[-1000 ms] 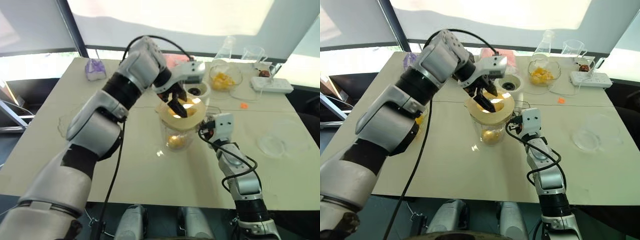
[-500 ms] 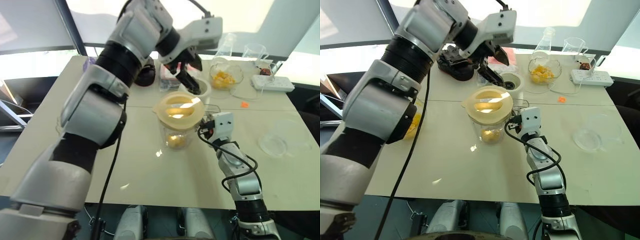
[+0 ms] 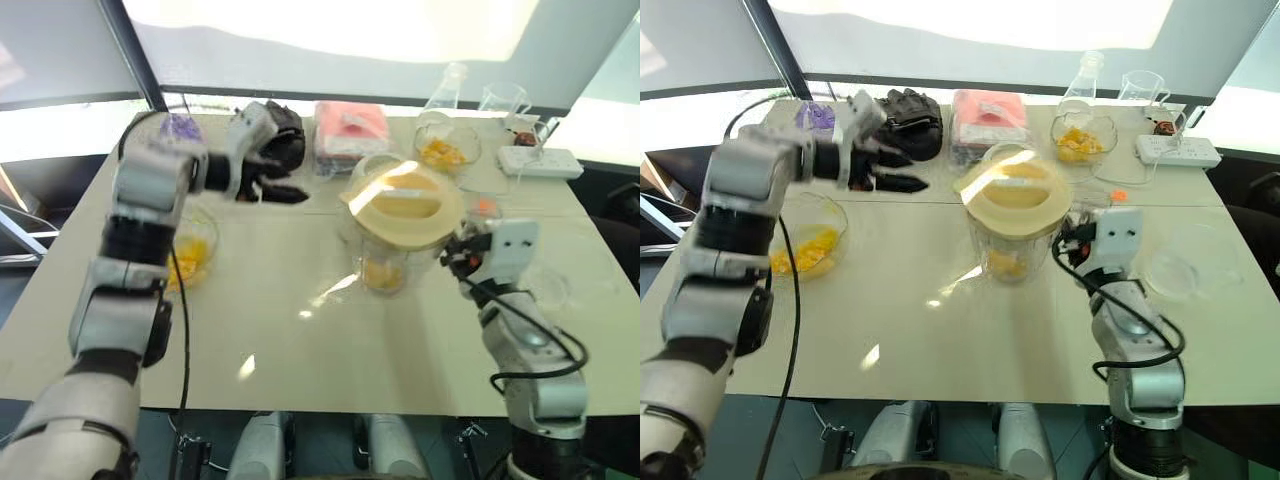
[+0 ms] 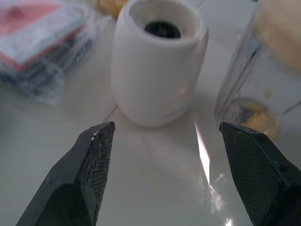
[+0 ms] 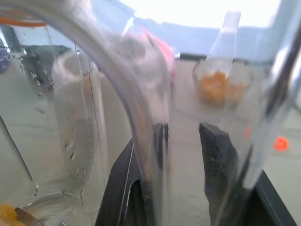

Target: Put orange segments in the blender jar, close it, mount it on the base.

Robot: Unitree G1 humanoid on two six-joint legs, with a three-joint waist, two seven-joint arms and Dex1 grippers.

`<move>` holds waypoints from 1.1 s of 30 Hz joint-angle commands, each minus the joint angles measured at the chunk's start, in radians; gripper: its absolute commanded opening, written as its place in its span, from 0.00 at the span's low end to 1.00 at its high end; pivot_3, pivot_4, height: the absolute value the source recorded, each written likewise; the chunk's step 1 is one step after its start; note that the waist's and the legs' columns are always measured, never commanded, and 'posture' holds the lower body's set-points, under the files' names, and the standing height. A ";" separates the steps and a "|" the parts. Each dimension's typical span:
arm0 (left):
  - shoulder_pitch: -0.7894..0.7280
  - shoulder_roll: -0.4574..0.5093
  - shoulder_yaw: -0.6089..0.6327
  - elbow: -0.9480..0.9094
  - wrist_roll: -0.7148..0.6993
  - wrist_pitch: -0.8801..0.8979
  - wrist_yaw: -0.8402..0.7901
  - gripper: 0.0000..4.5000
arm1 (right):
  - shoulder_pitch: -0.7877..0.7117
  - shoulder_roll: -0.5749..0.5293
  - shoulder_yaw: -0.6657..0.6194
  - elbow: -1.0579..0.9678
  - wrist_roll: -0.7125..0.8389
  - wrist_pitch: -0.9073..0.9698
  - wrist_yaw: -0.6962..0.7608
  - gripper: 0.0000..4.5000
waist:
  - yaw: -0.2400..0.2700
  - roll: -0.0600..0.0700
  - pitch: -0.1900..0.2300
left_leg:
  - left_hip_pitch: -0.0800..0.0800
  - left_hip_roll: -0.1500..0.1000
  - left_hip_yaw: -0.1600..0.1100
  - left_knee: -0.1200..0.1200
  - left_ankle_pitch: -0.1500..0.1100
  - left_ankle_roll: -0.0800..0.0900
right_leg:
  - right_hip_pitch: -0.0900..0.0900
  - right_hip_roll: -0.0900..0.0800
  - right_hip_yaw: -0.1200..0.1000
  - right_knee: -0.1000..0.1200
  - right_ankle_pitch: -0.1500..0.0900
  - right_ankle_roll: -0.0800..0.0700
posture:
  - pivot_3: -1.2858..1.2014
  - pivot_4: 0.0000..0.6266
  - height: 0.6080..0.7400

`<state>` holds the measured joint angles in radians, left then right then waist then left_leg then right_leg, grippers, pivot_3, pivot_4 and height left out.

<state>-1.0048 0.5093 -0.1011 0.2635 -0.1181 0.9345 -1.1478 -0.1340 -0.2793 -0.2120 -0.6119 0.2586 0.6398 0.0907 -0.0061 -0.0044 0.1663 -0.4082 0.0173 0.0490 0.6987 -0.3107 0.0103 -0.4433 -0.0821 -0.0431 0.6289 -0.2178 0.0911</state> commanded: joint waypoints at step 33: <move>0.491 -0.073 0.205 -0.700 -0.433 0.026 0.423 0.82 | -0.907 -0.107 -0.040 0.841 0.031 -0.024 0.002 0.22 | -0.010 0.003 0.004 | 0.004 -0.001 0.004 -0.001 0.002 -0.002 | 0.001 0.001 0.006 0.001 0.001 -0.002 | 0.52 0.24 1.00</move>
<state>-0.5105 0.4241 0.0954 -0.4052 -0.5447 0.9950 -0.7324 -0.9793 -0.3846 -0.2426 0.2453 0.2931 0.6801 0.0896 -0.0157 -0.0012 0.1699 -0.4043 0.0161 0.0531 0.6976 -0.3086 0.0083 -0.4427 -0.0815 -0.0368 0.6303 -0.2164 0.0892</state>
